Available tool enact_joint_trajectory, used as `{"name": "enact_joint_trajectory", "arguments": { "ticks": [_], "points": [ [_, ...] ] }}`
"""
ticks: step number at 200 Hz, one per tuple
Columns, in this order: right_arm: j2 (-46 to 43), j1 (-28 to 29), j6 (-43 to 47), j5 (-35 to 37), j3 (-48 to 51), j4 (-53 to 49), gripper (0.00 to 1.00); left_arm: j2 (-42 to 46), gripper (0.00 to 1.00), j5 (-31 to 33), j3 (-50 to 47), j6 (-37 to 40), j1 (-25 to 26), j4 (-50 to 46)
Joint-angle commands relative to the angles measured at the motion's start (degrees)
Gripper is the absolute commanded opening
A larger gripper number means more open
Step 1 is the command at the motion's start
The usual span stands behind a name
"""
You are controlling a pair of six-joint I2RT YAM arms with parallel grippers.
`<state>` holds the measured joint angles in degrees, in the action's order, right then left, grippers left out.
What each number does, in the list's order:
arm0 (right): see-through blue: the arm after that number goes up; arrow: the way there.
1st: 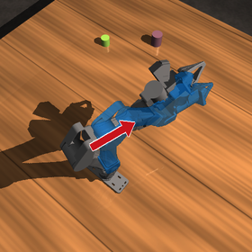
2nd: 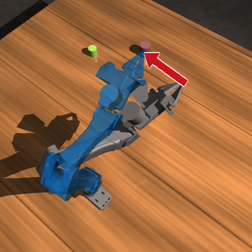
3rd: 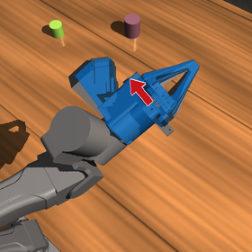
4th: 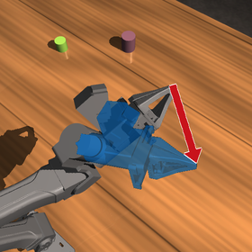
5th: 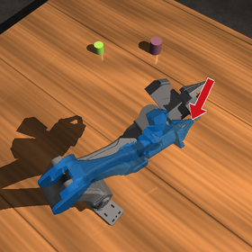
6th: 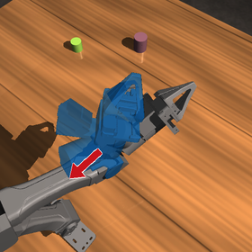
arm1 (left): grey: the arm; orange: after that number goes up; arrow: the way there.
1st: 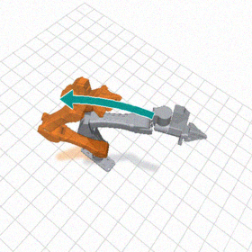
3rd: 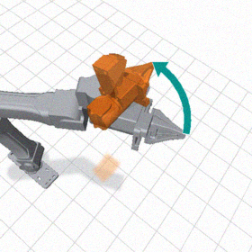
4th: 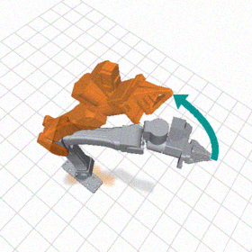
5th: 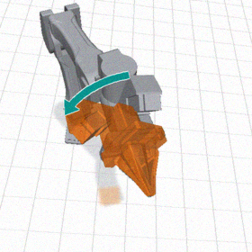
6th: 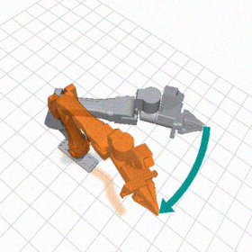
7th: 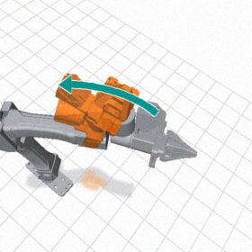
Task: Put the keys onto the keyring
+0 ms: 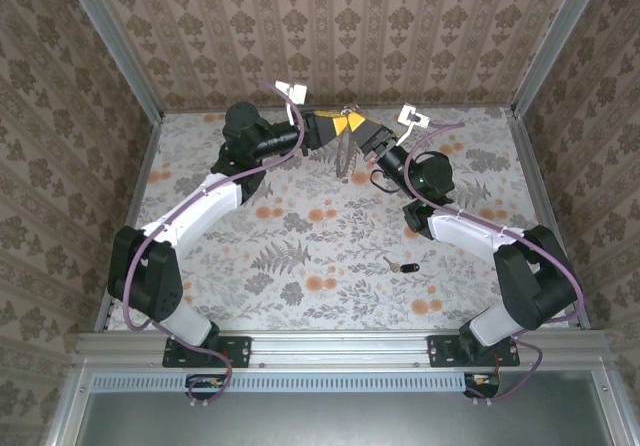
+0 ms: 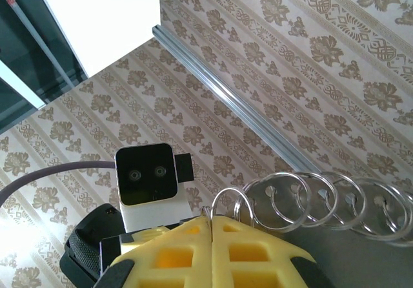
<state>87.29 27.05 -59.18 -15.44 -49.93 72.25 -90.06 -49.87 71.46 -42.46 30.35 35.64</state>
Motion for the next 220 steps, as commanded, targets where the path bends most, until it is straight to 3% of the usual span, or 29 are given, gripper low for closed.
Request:
{"name": "enact_joint_trajectory", "arguments": {
  "ticks": [1,19,36,59,79,115,149,183,220],
  "points": [
    [0.44,0.35,-0.94,-1.72,-1.02,3.33,0.00,-0.48,0.10,0.28,2.41,1.14,0.41,2.36],
    [0.50,0.29,-0.97,-2.19,-1.01,2.62,0.00,-0.71,0.00,0.18,2.72,2.08,0.33,1.12],
    [0.14,-0.46,-1.53,-3.25,-1.37,0.24,0.00,-0.71,0.00,-0.69,3.11,3.59,0.07,-0.26],
    [-1.52,-2.61,-1.80,-4.93,-0.83,-4.00,0.31,-0.41,0.00,-2.39,3.60,6.97,-0.54,-3.89],
    [-4.45,-5.11,-1.12,-6.94,0.17,-8.20,0.41,-0.33,0.00,-3.92,4.19,10.53,-1.40,-7.90],
    [-11.15,-9.79,3.81,-13.62,-0.23,-21.59,0.43,0.02,0.00,-8.87,6.46,17.82,-3.09,-16.83],
    [-13.16,-13.45,9.40,-25.20,-4.14,-32.73,0.44,0.06,0.00,-13.34,9.87,26.54,-3.44,-28.04],
    [-12.49,-12.93,11.58,-35.88,-8.09,-36.11,0.42,0.32,0.00,-15.65,11.57,29.28,-3.54,-32.29],
    [-13.46,-9.32,15.19,-36.88,-8.89,-40.31,0.38,0.09,0.00,-16.09,11.57,26.74,-3.55,-30.27]
  ]
}}
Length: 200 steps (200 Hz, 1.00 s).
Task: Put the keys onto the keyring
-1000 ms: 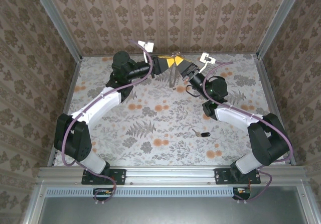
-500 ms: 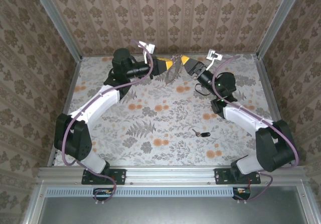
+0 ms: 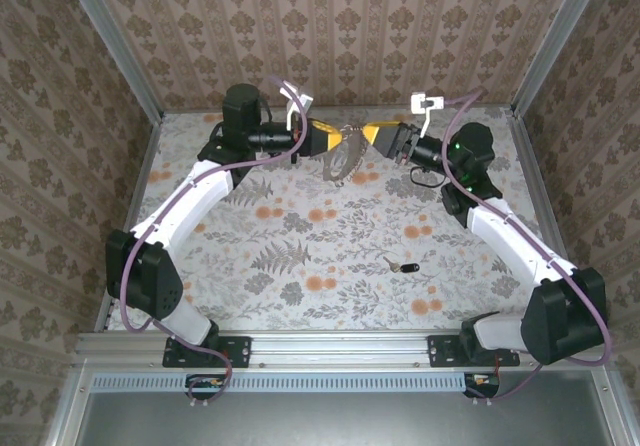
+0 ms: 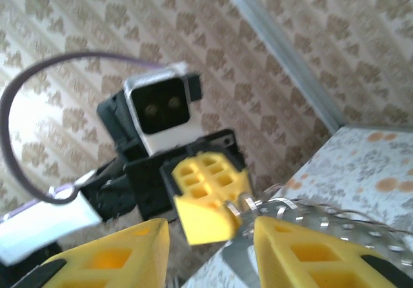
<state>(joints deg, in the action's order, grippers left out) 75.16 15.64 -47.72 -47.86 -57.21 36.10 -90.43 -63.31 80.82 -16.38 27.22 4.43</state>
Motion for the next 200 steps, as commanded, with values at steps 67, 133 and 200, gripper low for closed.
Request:
{"name": "enact_joint_trajectory", "arguments": {
  "ticks": [67,133,200],
  "points": [
    [-2.14,3.29,5.35,-2.53,-0.20,-4.74,0.37,0.43,0.00,-3.80,2.03,-0.83,0.20,2.18],
    [-1.25,3.08,6.77,0.51,-1.29,-5.24,0.37,0.70,0.00,-4.81,2.42,-0.84,1.03,1.92],
    [-0.27,2.26,6.37,2.32,-1.70,-4.63,0.37,1.20,0.00,-5.36,2.15,-0.57,1.69,1.68]
  ]
}}
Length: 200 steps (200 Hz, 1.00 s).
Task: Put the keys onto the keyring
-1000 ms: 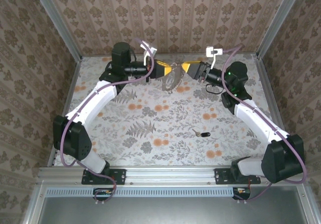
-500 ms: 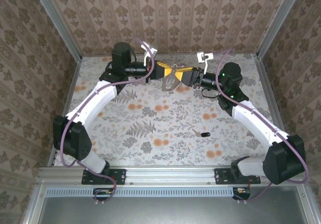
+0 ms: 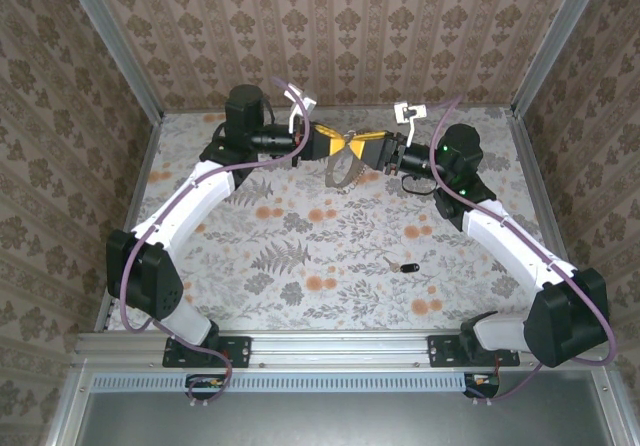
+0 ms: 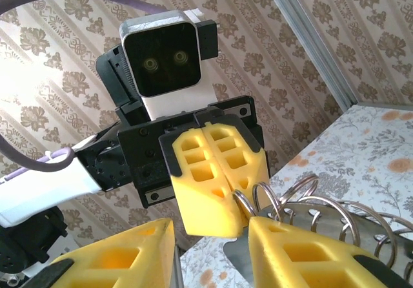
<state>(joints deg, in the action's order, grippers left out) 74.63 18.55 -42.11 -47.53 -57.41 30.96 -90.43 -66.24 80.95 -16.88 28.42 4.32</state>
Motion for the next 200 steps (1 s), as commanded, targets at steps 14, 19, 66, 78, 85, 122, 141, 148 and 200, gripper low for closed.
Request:
{"name": "enact_joint_trajectory", "arguments": {
  "ticks": [14,19,66,78,85,122,141,148,200],
  "points": [
    [0.24,-0.97,0.45,2.14,-1.33,0.68,0.37,1.40,0.00,-2.49,1.94,0.04,0.49,1.74],
    [0.25,-1.08,0.45,2.17,-1.24,0.85,0.37,1.49,0.00,-2.49,1.93,0.04,0.56,1.76],
    [1.10,-1.23,-0.77,1.84,-0.87,2.45,0.37,1.47,0.00,-2.42,1.94,0.23,0.67,1.75],
    [1.51,-1.17,-1.37,1.21,-1.00,3.32,0.37,1.46,0.00,-2.43,1.95,0.19,0.75,1.83],
    [1.81,-1.21,-1.72,0.78,-1.04,3.80,0.37,1.47,0.00,-2.41,1.94,0.19,0.75,1.86],
    [3.14,-0.30,-2.18,-1.74,-2.32,4.90,0.37,1.14,0.00,-2.32,2.02,0.18,1.08,1.84],
    [3.33,0.27,-1.93,-2.56,-2.75,4.91,0.37,1.14,0.00,-2.16,2.08,0.23,1.18,1.98],
    [3.28,0.50,-1.76,-2.83,-2.75,4.88,0.37,1.10,0.00,-2.06,2.11,0.20,1.19,1.89],
    [2.64,0.99,-0.84,-4.66,-2.37,4.17,0.16,0.78,0.00,-0.80,1.92,0.06,1.15,2.39]
  ]
}}
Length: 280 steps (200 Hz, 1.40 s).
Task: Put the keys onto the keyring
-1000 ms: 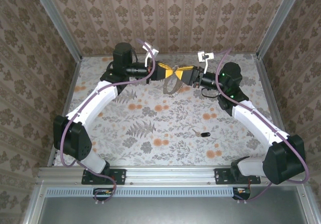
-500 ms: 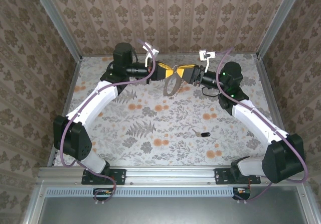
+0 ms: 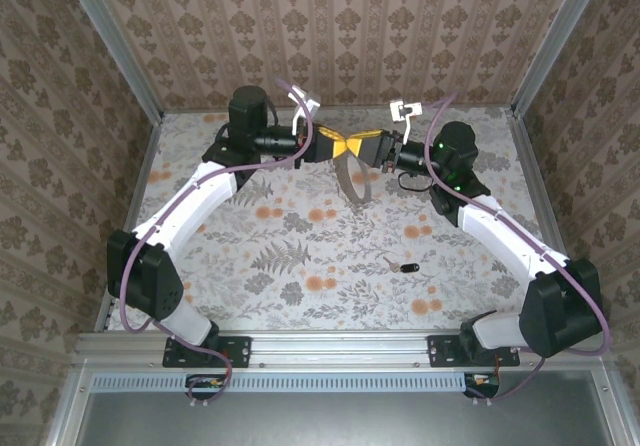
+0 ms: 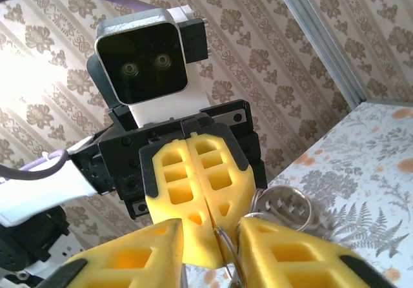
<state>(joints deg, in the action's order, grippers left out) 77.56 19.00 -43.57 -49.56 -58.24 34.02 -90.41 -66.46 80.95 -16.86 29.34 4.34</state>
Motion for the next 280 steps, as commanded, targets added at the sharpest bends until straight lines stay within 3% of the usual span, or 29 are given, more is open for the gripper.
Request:
{"name": "enact_joint_trajectory", "arguments": {
  "ticks": [1,14,67,77,88,104,130,160,188,213,280],
  "points": [
    [-0.25,0.52,0.70,-2.68,-1.53,1.08,0.15,0.71,0.00,-0.55,1.88,0.06,0.25,2.40],
    [-0.22,0.67,1.32,-2.49,-1.24,0.32,0.00,0.45,0.00,-0.48,1.67,-0.38,0.21,3.16],
    [0.23,0.19,2.53,1.44,0.44,-0.23,0.00,1.18,0.00,2.56,0.57,-0.85,-0.15,3.47],
    [0.14,-0.22,2.40,2.58,0.75,0.26,0.00,2.13,0.12,4.49,-0.70,-1.45,-0.54,4.55],
    [0.08,-0.98,1.99,3.86,1.36,1.40,0.00,3.49,0.35,6.93,-2.61,-2.91,-1.15,6.96],
    [0.37,-2.15,0.46,4.25,1.81,4.18,0.00,5.29,0.55,10.07,-5.60,-5.42,-2.13,10.59],
    [1.71,-3.18,-1.89,3.74,2.02,10.84,0.00,7.59,0.72,15.23,-9.59,-9.32,-4.29,15.88],
    [5.23,-3.25,-5.18,3.83,2.49,20.42,0.00,8.49,0.80,18.72,-10.22,-11.23,-5.00,16.49],
    [8.70,-3.26,-11.11,5.62,2.40,32.62,0.00,7.59,0.81,20.24,-10.61,-16.38,-5.00,21.44],
    [11.14,-3.19,-15.51,9.07,2.33,39.78,0.00,5.86,0.76,18.80,-9.82,-21.05,-5.00,26.14],
    [11.66,-1.41,-16.04,19.37,3.35,42.09,0.00,-0.28,0.40,15.56,-7.66,-29.81,-4.14,35.28]
  ]
}}
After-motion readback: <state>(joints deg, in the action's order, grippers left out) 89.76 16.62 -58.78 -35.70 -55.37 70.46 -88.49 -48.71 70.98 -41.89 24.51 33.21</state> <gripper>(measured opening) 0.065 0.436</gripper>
